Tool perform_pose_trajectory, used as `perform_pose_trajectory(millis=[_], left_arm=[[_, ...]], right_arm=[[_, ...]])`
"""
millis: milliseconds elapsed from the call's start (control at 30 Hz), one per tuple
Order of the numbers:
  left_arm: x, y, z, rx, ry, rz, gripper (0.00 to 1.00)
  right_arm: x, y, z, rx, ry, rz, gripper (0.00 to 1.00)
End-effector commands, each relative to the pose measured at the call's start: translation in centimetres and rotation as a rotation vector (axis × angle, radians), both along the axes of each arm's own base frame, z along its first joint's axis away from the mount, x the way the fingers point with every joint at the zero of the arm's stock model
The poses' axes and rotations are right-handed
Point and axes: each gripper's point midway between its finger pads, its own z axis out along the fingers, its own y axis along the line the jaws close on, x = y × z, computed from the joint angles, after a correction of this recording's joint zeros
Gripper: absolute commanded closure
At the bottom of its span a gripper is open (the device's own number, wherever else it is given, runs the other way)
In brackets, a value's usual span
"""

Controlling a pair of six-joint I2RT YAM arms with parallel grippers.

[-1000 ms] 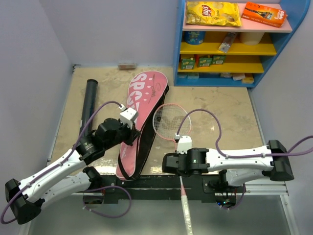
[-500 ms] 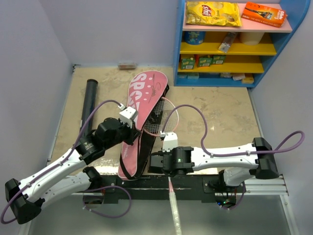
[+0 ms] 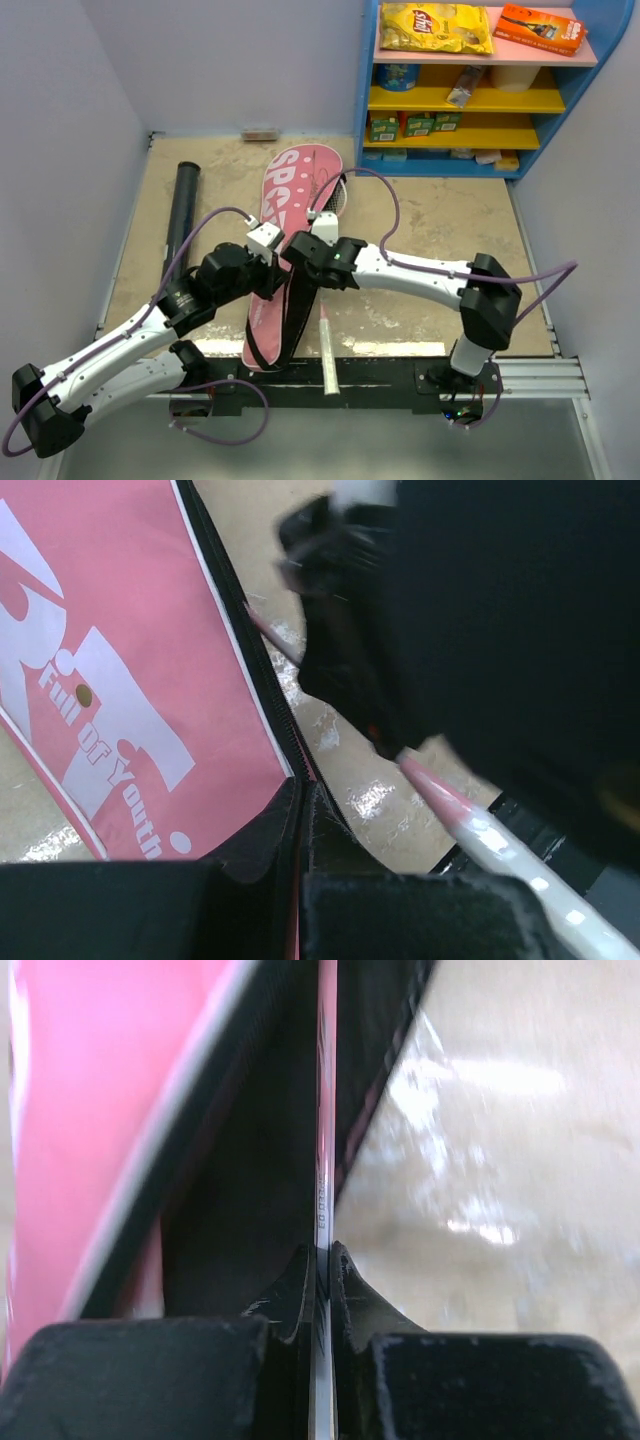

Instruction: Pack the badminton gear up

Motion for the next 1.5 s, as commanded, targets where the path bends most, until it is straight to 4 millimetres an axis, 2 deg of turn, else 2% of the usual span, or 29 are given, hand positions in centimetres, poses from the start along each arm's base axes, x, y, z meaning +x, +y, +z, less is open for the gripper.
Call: perform_pose_trajectory(millis=[0, 33, 133, 267, 367, 467, 533, 567, 633, 667, 733, 767, 800, 867, 900, 967, 1000, 1033, 1100, 1133, 1200, 1267, 1300, 1367, 1400, 1467], left_arm=[[0.0, -1.6, 2.2, -0.095, -0.033, -0.045, 1.0], [-0.2, -1.8, 2.3, -0.103, -0.029, -0.058, 1.0], [-0.6, -2.2, 2.3, -0.108, -0.022, -0.093, 1.0], [-1.4, -2.7, 2.6, -0.117, -0.014, -0.145, 1.0], [-1.5, -3.0, 2.9, -0.132, -0.012, -0.155, 1.0], [-1.3, -3.2, 3.1, -0.137, -0.016, -0.157, 1.0], [-1.1, -3.4, 2.7, -0.123, -0.01, -0.161, 1.0], [-0.9, -3.5, 2.7, -0.116, -0.01, -0.161, 1.0], [-0.7, -3.5, 2.1, -0.096, -0.001, -0.152, 1.0], [-0.5, -3.5, 1.9, -0.093, 0.002, -0.149, 1.0], [-0.4, -3.4, 1.7, -0.088, 0.001, -0.139, 1.0], [-0.4, -3.4, 1.6, -0.09, 0.001, -0.137, 1.0], [-0.3, -3.4, 1.4, -0.085, 0.003, -0.133, 1.0], [-0.3, -3.3, 1.3, -0.08, 0.004, -0.13, 1.0], [-0.3, -3.2, 1.1, -0.077, 0.005, -0.131, 1.0], [-0.4, -3.2, 1.4, -0.08, -0.008, -0.138, 1.0], [-0.5, -3.2, 1.2, -0.076, -0.009, -0.145, 1.0], [-0.5, -3.2, 1.3, -0.081, -0.015, -0.147, 1.0], [-1.1, -3.5, 1.8, -0.091, -0.032, -0.193, 1.0], [-1.3, -3.6, 2.0, -0.094, -0.043, -0.215, 1.0], [-2.1, -4.1, 2.5, -0.111, -0.063, -0.279, 1.0], [-2.7, -4.3, 2.7, -0.116, -0.072, -0.326, 1.0], [-3.3, -4.6, 2.7, -0.124, -0.066, -0.365, 1.0], [-3.7, -4.6, 2.5, -0.117, -0.065, -0.396, 1.0], [-4.1, -4.7, 2.5, -0.119, -0.059, -0.421, 1.0], [-4.6, -4.7, 2.3, -0.117, -0.06, -0.451, 1.0]], right_arm=[[6.1, 4.1, 0.9, 0.089, -0.125, 0.081, 1.0], [7.1, 5.0, 1.0, 0.124, -0.149, 0.083, 1.0], [9.7, 5.9, -0.2, 0.125, -0.192, 0.083, 1.0], [12.4, 6.0, -1.2, 0.119, -0.224, 0.068, 1.0], [13.3, 6.0, -1.4, 0.146, -0.224, 0.064, 1.0], [13.0, 6.1, -1.2, 0.173, -0.216, 0.075, 1.0], [12.3, 6.0, -1.5, 0.175, -0.189, 0.093, 0.89], [12.1, 5.8, -0.9, 0.187, -0.189, 0.093, 0.75], [11.0, 4.9, -1.3, 0.173, -0.158, 0.105, 0.63], [10.7, 4.5, -0.1, 0.187, -0.169, 0.103, 0.56], [9.4, 2.7, -0.6, 0.152, -0.145, 0.099, 0.51], [9.0, 1.9, 0.9, 0.166, -0.161, 0.096, 0.47], [8.2, 0.6, 0.2, 0.133, -0.14, 0.094, 0.45], [7.4, -0.7, 0.9, 0.127, -0.137, 0.098, 0.38], [6.4, -1.8, 1.3, 0.13, -0.129, 0.103, 0.36], [5.2, -2.2, 1.4, 0.165, -0.091, 0.15, 0.34], [4.4, -2.9, 0.6, 0.173, -0.065, 0.165, 0.33], [3.7, -2.8, 1.5, 0.216, -0.061, 0.192, 0.33], [1.9, -2.6, 0.9, 0.278, 0.003, 0.279, 0.33], [1.2, -2.4, 1.6, 0.314, 0.003, 0.311, 0.33], [-0.1, -2.3, 1.4, 0.359, 0.043, 0.384, 0.32], [-0.7, -2.4, 1.8, 0.396, 0.05, 0.435, 0.32], [-1.6, -2.2, 1.5, 0.432, 0.079, 0.479, 0.31], [-1.8, -2.5, 1.4, 0.471, 0.095, 0.509, 0.31], [-2.7, -2.3, 1.0, 0.508, 0.126, 0.552, 0.31], [-3.2, -2.4, 0.7, 0.542, 0.147, 0.58, 0.31]])
